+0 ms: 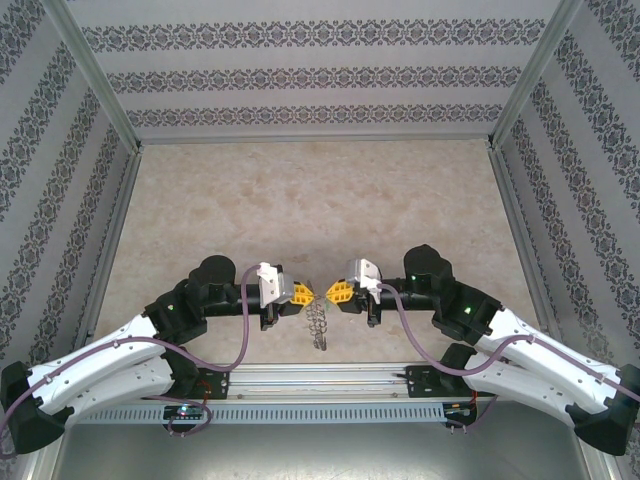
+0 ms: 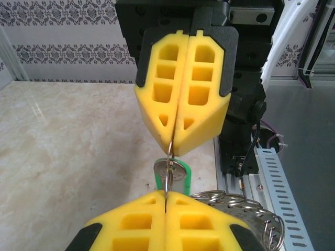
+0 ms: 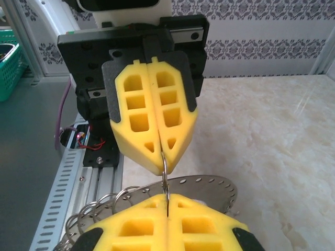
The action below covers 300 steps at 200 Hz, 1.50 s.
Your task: Put the keys on the keyring
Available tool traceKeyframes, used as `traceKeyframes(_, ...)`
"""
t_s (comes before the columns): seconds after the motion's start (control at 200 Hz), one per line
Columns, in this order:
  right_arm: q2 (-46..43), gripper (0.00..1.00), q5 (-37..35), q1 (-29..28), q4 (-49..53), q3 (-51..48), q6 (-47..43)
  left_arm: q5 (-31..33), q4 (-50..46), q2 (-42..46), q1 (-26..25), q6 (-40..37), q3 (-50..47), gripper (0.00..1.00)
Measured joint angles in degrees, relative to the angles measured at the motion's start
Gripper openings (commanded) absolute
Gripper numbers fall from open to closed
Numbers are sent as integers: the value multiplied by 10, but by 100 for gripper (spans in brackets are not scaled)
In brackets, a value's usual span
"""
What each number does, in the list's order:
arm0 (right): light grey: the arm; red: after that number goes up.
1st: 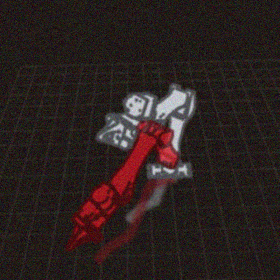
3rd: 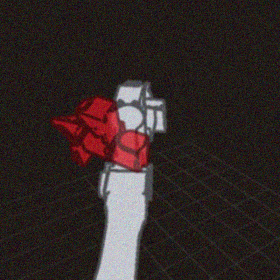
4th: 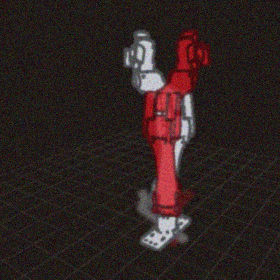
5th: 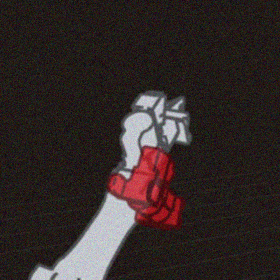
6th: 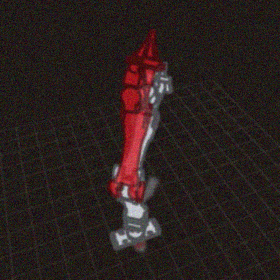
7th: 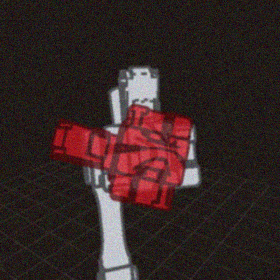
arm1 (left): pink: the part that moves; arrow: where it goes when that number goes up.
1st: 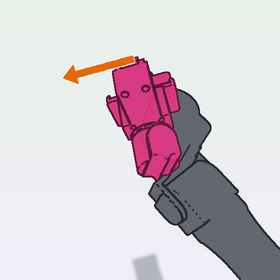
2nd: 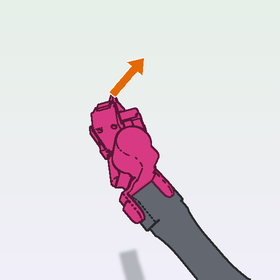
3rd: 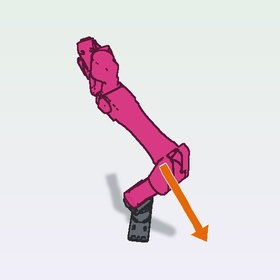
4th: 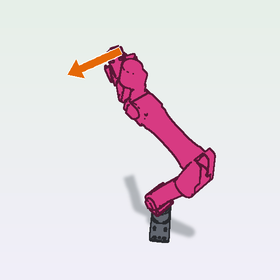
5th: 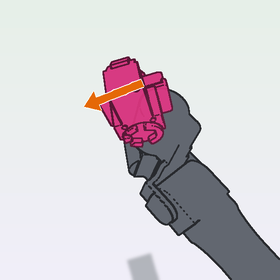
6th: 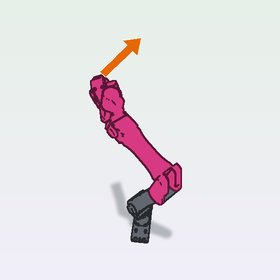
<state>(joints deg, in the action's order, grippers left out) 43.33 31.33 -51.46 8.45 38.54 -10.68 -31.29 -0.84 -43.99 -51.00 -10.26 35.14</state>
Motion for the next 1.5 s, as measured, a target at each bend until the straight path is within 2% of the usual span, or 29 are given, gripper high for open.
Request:
traceKeyframes(0.759, 3, 0, -39, -13, 21, 9, -17, 0, 0, 0, 0, 0, 0, 0)
traceKeyframes(1.499, 3, 0, -39, -17, 21, 12, -17, 2, 0, 0, 0, -1, 0, 0)
